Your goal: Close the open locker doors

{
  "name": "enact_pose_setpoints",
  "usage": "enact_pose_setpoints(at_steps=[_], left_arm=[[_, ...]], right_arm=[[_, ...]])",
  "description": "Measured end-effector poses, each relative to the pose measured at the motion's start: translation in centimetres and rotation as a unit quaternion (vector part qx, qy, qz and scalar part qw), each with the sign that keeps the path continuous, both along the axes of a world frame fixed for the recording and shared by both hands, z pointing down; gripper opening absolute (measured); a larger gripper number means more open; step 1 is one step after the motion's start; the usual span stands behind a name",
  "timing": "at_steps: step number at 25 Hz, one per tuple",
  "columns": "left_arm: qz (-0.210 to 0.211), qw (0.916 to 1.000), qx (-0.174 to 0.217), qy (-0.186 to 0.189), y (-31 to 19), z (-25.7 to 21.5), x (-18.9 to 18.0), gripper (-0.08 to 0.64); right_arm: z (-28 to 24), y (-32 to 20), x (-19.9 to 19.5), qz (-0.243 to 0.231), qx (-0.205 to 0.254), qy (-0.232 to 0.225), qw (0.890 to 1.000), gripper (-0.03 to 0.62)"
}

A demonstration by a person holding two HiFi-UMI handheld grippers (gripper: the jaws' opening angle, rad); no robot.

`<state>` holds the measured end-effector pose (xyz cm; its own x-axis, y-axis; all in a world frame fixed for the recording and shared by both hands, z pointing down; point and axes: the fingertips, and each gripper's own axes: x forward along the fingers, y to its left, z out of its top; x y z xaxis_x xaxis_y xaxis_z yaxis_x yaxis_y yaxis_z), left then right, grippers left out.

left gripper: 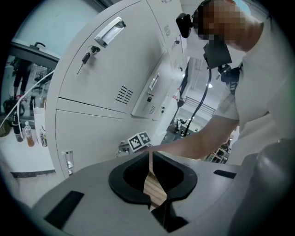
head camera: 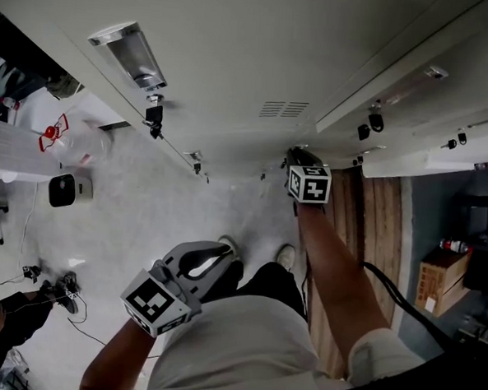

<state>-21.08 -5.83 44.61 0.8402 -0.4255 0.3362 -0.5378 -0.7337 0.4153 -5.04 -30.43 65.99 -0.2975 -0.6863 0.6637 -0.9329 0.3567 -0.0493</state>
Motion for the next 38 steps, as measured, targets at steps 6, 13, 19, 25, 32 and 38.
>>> enact_pose_setpoints(at_steps=[6,13,19,25,32,38], left_arm=[[-0.010,0.9999,-0.003,0.010,1.0,-0.1,0.0,0.031],[0.008,0.9997,-0.012,0.017,2.6,0.5,1.8,0.031],[0.034,0.9992,-0.004,0.022,3.9,1.0,4.4,0.031],[0.037,0.9991,0.020,0.008,4.4,0.0,6.5,0.031],[0.010,0.9996,0.026,0.004,8.9,-1.8,10.1,0.020],[-0.001,0.9990,0.045,-0.009,14.0,-3.5,16.0,0.011]], right_arm=[[-0.4,0.3,0.5,0.009,-0.004,0.006,1.000,0.040],[-1.4,3.1,1.4,-0.011,-0.007,-0.008,1.000,0.040],[-3.0,9.7,1.7,-0.056,-0.016,-0.048,0.997,0.037],[-7.5,17.9,2.1,-0.109,-0.010,-0.090,0.990,0.029],[-14.3,26.8,3.4,-0.190,0.035,-0.112,0.975,0.026],[-18.3,35.0,7.9,-0.218,0.064,-0.130,0.965,0.025]])
